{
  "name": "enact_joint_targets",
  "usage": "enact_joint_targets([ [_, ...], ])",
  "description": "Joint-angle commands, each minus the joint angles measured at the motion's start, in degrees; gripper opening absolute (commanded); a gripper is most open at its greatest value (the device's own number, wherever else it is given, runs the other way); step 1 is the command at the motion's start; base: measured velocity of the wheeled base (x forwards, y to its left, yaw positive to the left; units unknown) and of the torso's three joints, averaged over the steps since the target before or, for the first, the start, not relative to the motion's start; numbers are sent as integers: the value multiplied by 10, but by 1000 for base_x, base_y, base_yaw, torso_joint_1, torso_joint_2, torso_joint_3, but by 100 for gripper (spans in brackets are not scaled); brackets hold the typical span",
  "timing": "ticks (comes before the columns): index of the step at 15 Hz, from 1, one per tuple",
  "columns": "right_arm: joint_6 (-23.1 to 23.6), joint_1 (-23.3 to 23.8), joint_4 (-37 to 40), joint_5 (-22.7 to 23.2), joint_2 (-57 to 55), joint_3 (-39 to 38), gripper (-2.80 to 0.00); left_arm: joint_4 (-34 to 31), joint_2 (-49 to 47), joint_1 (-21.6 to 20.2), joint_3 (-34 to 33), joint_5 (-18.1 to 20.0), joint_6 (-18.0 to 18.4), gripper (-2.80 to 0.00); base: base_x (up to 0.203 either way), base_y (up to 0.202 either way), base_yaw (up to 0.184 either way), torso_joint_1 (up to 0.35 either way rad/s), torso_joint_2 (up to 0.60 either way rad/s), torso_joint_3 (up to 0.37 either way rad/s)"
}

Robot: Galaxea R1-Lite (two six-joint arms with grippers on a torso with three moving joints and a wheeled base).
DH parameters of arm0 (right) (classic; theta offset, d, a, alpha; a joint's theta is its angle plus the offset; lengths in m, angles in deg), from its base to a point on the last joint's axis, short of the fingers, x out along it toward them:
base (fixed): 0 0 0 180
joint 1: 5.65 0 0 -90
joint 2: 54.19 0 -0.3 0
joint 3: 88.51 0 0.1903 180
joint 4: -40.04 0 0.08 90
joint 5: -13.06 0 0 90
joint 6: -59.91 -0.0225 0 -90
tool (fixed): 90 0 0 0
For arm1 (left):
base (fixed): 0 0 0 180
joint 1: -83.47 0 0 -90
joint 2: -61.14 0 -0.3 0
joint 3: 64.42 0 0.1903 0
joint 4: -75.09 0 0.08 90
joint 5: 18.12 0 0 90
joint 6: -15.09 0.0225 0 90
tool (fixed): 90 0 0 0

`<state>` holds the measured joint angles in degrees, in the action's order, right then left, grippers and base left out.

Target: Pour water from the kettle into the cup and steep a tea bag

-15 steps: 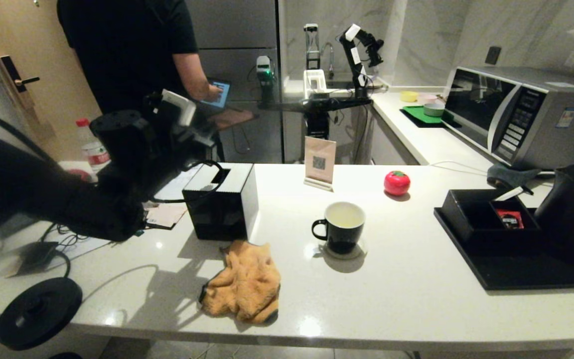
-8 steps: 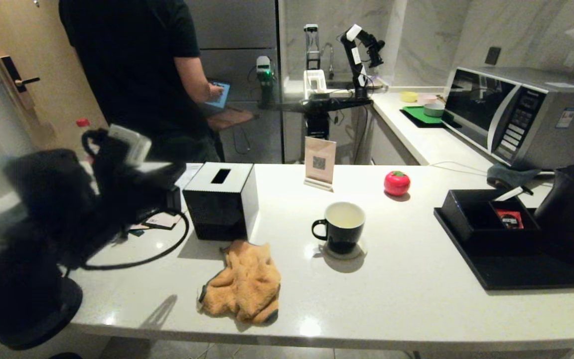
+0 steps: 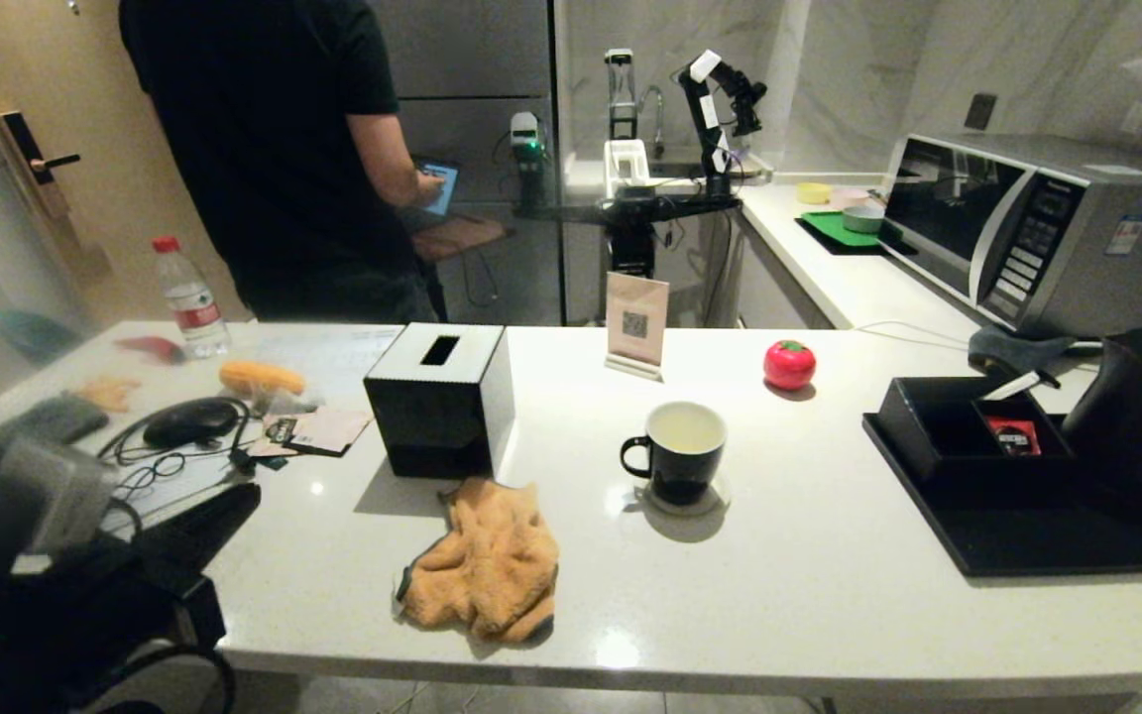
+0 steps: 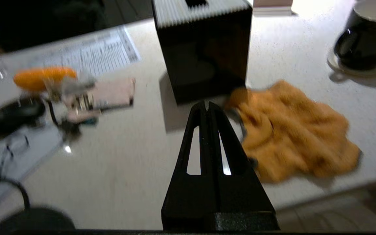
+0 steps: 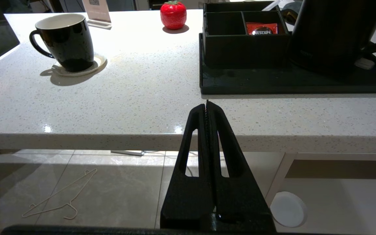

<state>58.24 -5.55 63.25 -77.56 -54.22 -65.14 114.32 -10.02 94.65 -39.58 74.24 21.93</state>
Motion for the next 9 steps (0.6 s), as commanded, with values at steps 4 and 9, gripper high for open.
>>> enact_joint_targets([
  [4, 0, 0, 0, 0, 0, 0, -280, -195, 237, 0, -14, -3, -32, -280, 0, 0, 0, 0, 0, 0],
  [9, -1, -1, 0, 0, 0, 0, -280, -437, 539, -2, -14, -26, -37, -280, 0, 0, 0, 0, 0, 0],
])
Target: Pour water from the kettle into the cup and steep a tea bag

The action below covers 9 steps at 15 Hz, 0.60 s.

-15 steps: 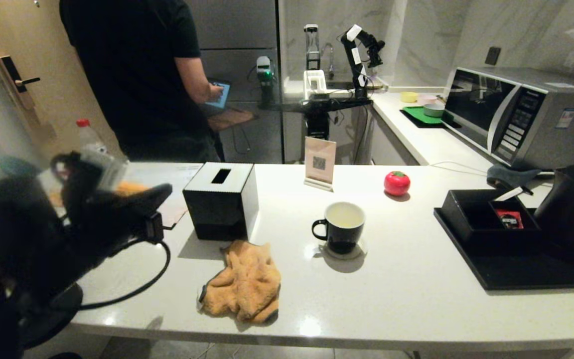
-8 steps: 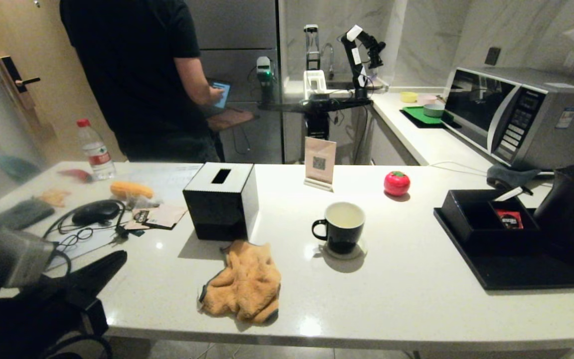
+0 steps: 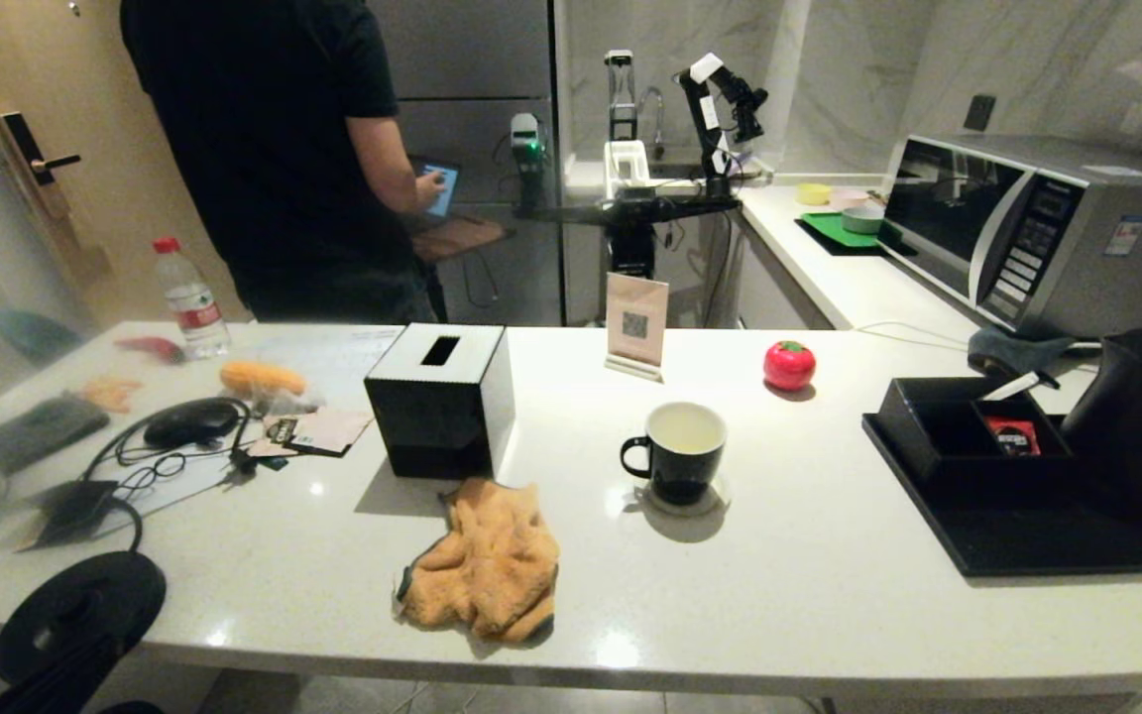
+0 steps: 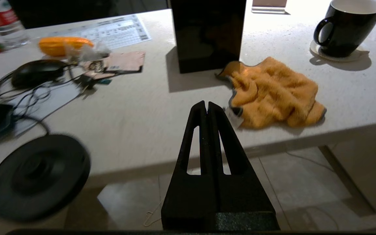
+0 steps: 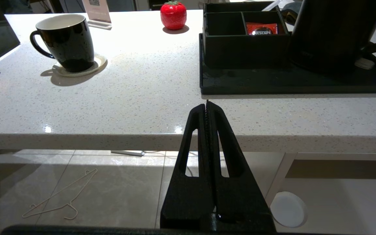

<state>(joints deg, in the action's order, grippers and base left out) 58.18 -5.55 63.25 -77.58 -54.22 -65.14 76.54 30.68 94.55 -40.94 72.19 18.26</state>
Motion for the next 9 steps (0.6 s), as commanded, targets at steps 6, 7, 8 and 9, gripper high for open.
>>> enact_joint_targets([
  [6, 0, -1, 0, 0, 0, 0, -280, -234, 165, -136, -1, 8, 9, -280, 0, 0, 0, 0, 0, 0],
  [7, 0, -1, 0, 0, 0, 0, -280, -239, 194, -136, -1, 9, 2, -280, 0, 0, 0, 0, 0, 0],
  [8, 0, -1, 0, 0, 0, 0, -280, -242, 242, -128, -1, 10, -10, -280, 0, 0, 0, 0, 0, 0],
  [9, 0, -1, 0, 0, 0, 0, -280, -245, 280, -121, -1, 11, -21, -280, 0, 0, 0, 0, 0, 0],
])
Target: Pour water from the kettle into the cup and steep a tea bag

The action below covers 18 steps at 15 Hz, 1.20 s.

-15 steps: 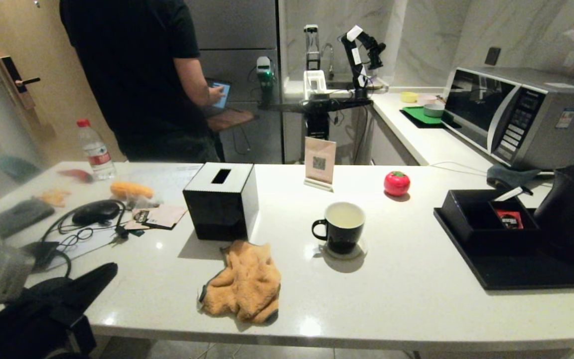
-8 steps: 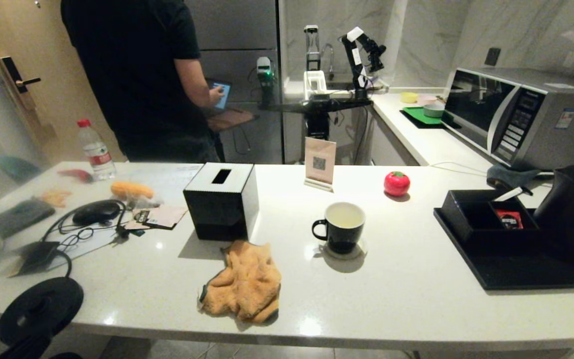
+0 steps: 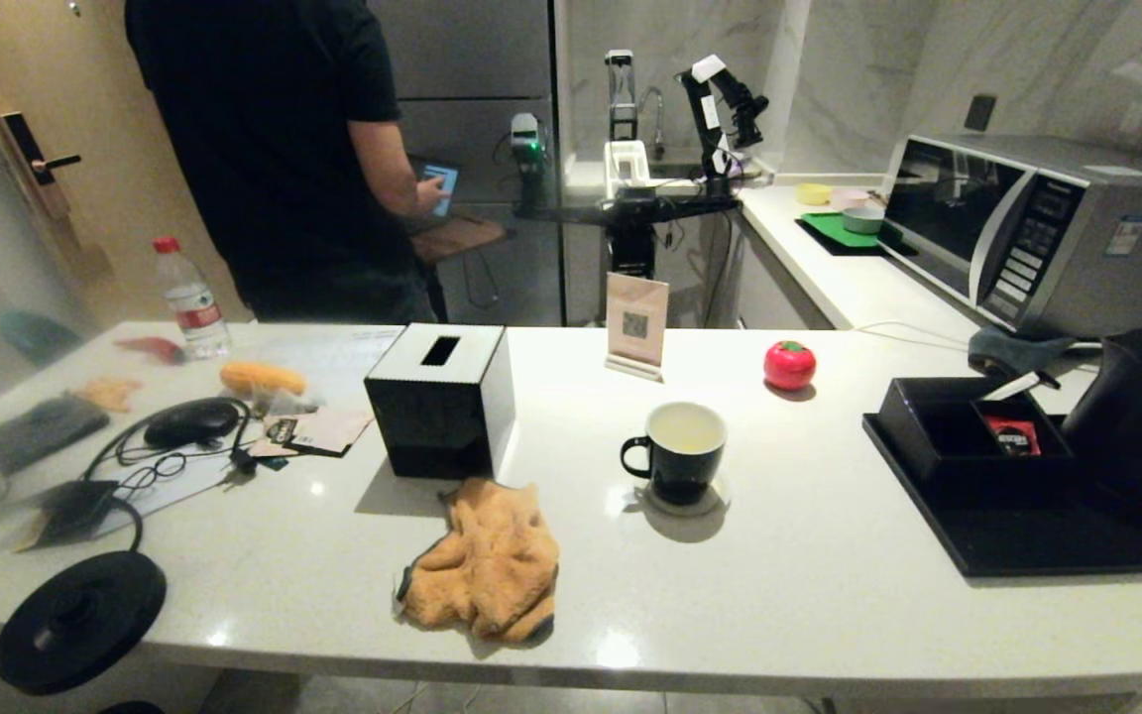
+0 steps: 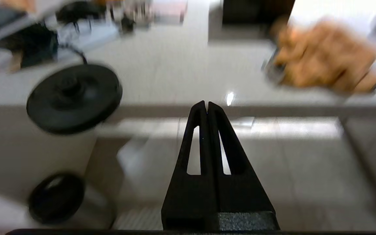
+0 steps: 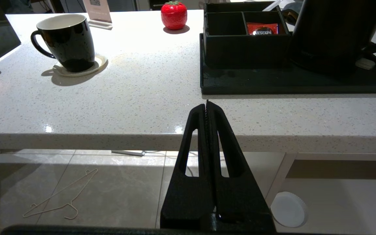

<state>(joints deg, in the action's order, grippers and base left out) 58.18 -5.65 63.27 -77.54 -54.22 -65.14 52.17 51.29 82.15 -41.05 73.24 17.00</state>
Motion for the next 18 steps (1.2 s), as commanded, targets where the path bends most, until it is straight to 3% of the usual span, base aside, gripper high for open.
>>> enact_joint_targets([
  [1, 0, 0, 0, 0, 0, 0, -280, -5, 94, 10, 0, -1, -16, -280, 0, 0, 0, 0, 0, 0],
  [4, 0, 0, 0, 0, 0, 0, -280, -7, 98, 14, 0, 2, 5, -280, 0, 0, 0, 0, 0, 0],
  [18, 0, 0, 0, 0, 0, 0, -280, -8, 98, 14, 0, -1, -18, -280, 0, 0, 0, 0, 0, 0],
])
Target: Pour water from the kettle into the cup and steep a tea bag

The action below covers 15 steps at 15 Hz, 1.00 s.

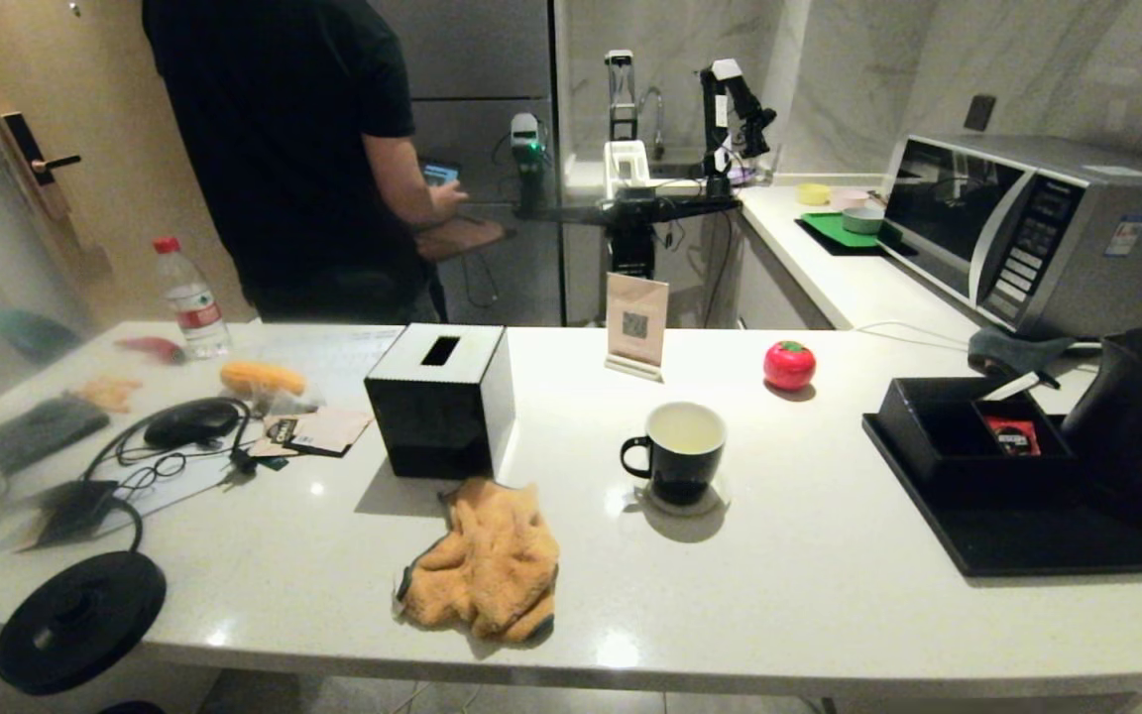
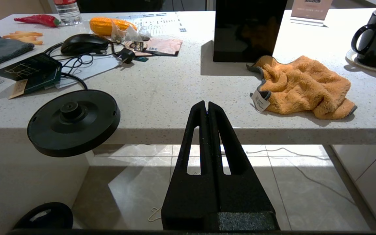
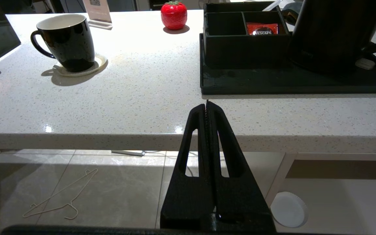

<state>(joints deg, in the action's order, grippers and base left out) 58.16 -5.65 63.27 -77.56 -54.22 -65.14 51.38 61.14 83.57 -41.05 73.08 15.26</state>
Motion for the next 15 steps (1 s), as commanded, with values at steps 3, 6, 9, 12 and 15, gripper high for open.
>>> enact_joint_targets([
  [3, 0, 0, 0, 0, 0, 0, -280, 0, 0, 0, 0, -1, -1, -280, 0, 0, 0, 0, 0, 0],
  [6, 0, 0, 0, 0, 0, 0, -280, 0, 0, 0, 0, 0, 0, -280, 0, 0, 0, 0, 0, 0],
  [9, 0, 0, -1, 0, 0, 0, -280, 0, 0, 0, 0, 0, -1, -280, 0, 0, 0, 0, 0, 0],
  [12, 0, 0, -1, 0, 0, 0, -280, 0, 0, 0, 0, 0, 0, -280, 0, 0, 0, 0, 0, 0],
  [15, -3, 0, -1, -1, 0, 0, -280, 0, 0, 0, 0, -1, 0, -280, 0, 0, 0, 0, 0, 0],
])
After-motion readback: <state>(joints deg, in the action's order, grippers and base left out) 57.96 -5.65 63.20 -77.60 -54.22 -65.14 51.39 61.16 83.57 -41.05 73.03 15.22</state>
